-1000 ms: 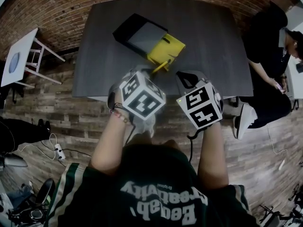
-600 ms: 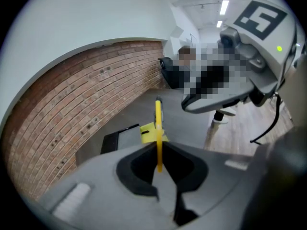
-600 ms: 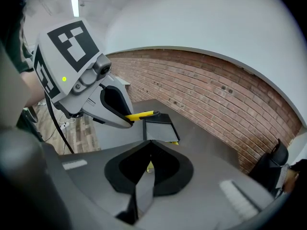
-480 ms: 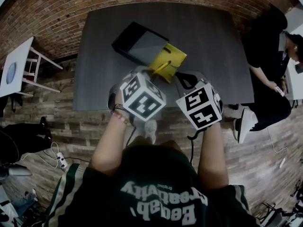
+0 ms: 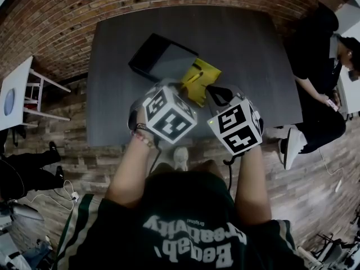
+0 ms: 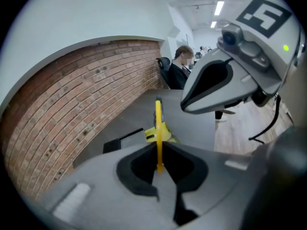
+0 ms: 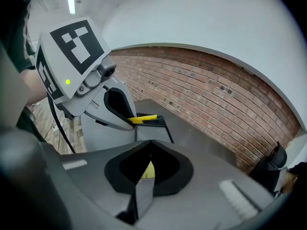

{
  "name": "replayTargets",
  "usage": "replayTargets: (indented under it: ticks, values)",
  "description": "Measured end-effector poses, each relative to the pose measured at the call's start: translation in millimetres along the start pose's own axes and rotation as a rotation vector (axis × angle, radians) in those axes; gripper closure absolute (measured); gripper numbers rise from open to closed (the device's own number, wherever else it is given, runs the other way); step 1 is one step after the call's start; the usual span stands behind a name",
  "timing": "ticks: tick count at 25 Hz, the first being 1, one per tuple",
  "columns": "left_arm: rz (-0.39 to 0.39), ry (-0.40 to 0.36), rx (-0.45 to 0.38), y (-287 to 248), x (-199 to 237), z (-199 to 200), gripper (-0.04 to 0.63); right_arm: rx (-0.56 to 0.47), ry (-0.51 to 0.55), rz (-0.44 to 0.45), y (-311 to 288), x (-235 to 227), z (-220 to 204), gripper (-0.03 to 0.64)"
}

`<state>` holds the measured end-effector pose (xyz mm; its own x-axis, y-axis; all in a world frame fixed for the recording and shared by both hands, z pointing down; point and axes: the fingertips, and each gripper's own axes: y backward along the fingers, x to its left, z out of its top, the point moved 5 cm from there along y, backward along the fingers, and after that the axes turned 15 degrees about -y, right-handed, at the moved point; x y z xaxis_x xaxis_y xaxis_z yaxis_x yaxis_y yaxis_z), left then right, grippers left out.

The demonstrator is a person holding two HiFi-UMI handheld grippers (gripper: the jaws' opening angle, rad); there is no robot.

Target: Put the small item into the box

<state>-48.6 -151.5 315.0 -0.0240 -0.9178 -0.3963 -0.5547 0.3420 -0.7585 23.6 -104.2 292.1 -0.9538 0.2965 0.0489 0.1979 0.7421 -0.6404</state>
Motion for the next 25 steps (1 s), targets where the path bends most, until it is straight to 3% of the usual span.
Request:
replayTargets:
  ticks: [14,25]
  values:
    - [-0.019,-0.016,-0.002,-21.3,25.4,9.1,0.568,0.015,-0.007,-0.019,-14.1,-23.8,4.2,0.611]
    - [-0.037,0.022,0.034,-61.6,36.0,29.8,0.566,0.051,0.021,0.045,-35.6,-69.2,0.5,0.611]
